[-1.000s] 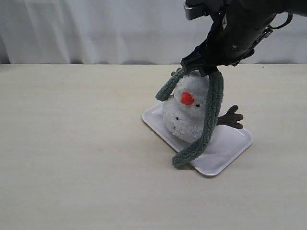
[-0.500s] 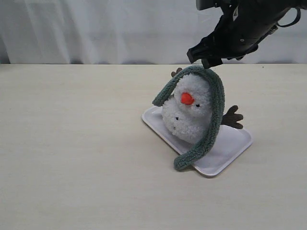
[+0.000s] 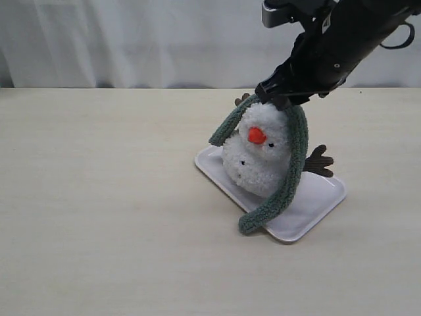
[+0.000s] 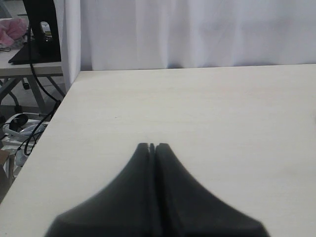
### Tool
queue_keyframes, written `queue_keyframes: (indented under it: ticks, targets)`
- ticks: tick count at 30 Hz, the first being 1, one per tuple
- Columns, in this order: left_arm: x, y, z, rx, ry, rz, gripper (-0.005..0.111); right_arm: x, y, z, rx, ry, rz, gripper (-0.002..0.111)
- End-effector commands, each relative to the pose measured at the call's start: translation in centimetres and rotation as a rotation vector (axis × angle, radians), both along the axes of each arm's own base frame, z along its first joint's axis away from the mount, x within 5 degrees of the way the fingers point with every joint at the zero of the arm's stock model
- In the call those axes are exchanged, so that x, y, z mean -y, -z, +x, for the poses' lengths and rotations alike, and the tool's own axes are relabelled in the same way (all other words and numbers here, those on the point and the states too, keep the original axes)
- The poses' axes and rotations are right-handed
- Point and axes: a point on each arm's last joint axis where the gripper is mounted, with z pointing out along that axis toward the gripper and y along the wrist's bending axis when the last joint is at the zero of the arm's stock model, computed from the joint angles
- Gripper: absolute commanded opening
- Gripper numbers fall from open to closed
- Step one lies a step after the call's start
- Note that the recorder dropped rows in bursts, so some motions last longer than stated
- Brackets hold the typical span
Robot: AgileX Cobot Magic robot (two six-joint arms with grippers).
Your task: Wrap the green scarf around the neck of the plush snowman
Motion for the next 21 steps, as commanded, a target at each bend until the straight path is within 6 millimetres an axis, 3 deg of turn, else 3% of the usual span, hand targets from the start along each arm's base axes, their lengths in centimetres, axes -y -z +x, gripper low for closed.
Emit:
queue_keyframes:
  ticks: [1,7,14,21]
  targets:
    - [0.01,0.03,0.02,0.007,-0.002,-0.01,0.0,0.21,1.49,0.0,0.031,-0.004,-0.004,0.042]
    - [0.01,0.03,0.02,0.007,-0.002,-0.01,0.0,0.58,1.8,0.44,0.095,0.015,-0.037,0.039]
    - [0.01,0.03,0.02,0.007,-0.002,-0.01,0.0,0.61,1.77,0.49,0.104,0.001,-0.05,0.004]
    - [0.01,0.03,0.02,0.007,-0.002,-0.01,0.0,0.98,1.4,0.52,0.133,-0.013,-0.098,0.004]
